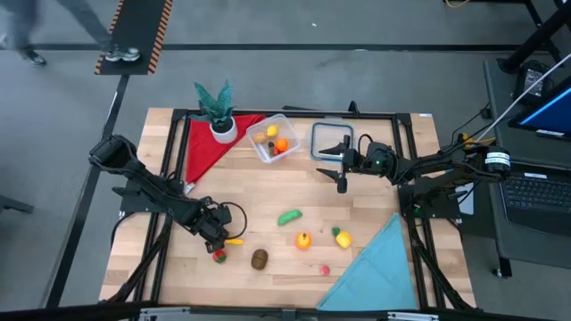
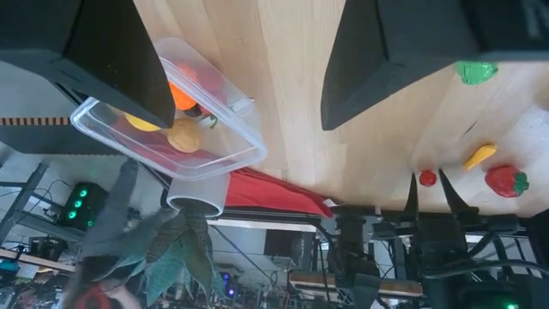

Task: Pick and placing Produce into tupperware
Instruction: Put the cherry into the transparent bin

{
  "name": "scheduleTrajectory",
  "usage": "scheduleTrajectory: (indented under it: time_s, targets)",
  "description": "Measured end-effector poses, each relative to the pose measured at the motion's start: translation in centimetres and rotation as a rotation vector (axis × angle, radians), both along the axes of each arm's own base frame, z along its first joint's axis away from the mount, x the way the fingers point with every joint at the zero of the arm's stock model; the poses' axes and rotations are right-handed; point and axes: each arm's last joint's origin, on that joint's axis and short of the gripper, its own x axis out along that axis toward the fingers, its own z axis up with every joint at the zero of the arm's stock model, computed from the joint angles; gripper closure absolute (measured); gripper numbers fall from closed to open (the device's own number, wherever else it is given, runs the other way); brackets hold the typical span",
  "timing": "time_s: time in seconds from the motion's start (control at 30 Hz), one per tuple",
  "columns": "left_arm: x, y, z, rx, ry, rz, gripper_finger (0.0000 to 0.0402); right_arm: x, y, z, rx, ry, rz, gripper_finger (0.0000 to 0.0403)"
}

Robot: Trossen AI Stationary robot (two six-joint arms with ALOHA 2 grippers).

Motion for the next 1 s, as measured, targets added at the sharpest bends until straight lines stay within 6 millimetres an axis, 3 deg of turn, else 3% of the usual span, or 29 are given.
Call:
scheduleTrajectory:
  time_s: [0.37, 0.67, 1.0]
  targets:
    - [0.05, 0.03, -0.17, 0.013, -0.002, 0.001, 0.0239, 0.00, 0.01, 0.00, 0.002, 0.000, 0.000, 0.0108]
    - [0.11, 0.03, -0.11, 0.011, -0.013, 0.003, 0.0320, 0.00, 0.01, 0.00, 0.002, 0.000, 0.000, 0.0108]
    - [0.10, 0.04, -0.12, 0.007, -0.014, 0.014, 0.0302, 0.00, 0.01, -0.02, 0.003, 0.001, 0.000, 0.0108]
